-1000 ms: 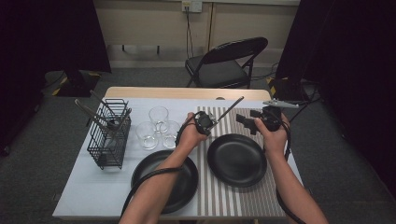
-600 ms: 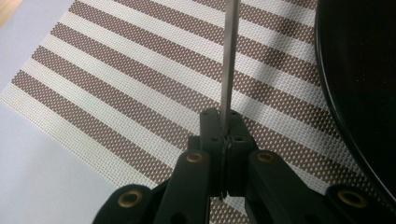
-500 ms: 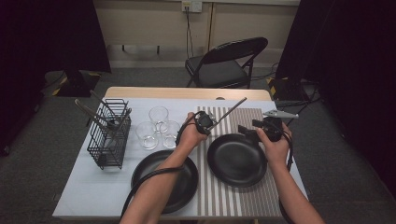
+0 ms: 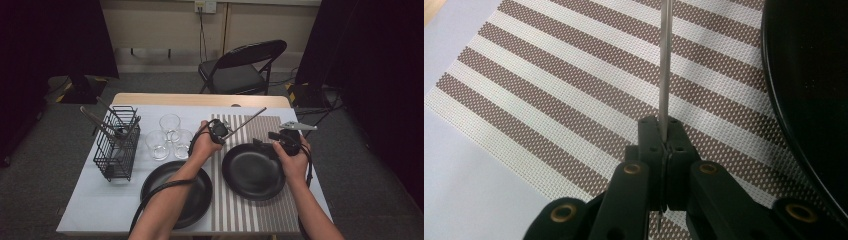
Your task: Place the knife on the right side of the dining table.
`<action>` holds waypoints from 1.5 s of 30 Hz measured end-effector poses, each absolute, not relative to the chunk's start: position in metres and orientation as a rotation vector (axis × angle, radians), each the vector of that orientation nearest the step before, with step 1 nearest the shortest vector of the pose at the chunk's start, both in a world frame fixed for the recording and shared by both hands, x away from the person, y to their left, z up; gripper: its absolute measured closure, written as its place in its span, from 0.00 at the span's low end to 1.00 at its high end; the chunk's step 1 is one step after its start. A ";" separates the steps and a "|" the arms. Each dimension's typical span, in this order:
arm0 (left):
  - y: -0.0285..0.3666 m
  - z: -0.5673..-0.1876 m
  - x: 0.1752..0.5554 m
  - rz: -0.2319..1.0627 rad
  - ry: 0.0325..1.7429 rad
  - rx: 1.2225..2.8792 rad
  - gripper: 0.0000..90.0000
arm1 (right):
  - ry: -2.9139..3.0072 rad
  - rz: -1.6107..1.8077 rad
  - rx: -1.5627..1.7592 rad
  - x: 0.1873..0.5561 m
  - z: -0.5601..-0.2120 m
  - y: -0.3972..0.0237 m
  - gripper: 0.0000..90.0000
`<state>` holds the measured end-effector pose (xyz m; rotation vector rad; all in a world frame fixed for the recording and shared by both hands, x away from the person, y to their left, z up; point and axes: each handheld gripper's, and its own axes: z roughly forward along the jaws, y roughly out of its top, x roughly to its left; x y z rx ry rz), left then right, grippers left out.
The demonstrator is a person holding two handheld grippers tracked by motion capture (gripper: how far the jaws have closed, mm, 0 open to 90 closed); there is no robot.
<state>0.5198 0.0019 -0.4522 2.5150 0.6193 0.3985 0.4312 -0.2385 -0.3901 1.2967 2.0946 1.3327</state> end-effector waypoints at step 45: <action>-0.008 -0.451 0.523 0.390 0.601 2.509 0.99 | 2.124 1.327 1.306 0.428 -0.400 -0.240 0.26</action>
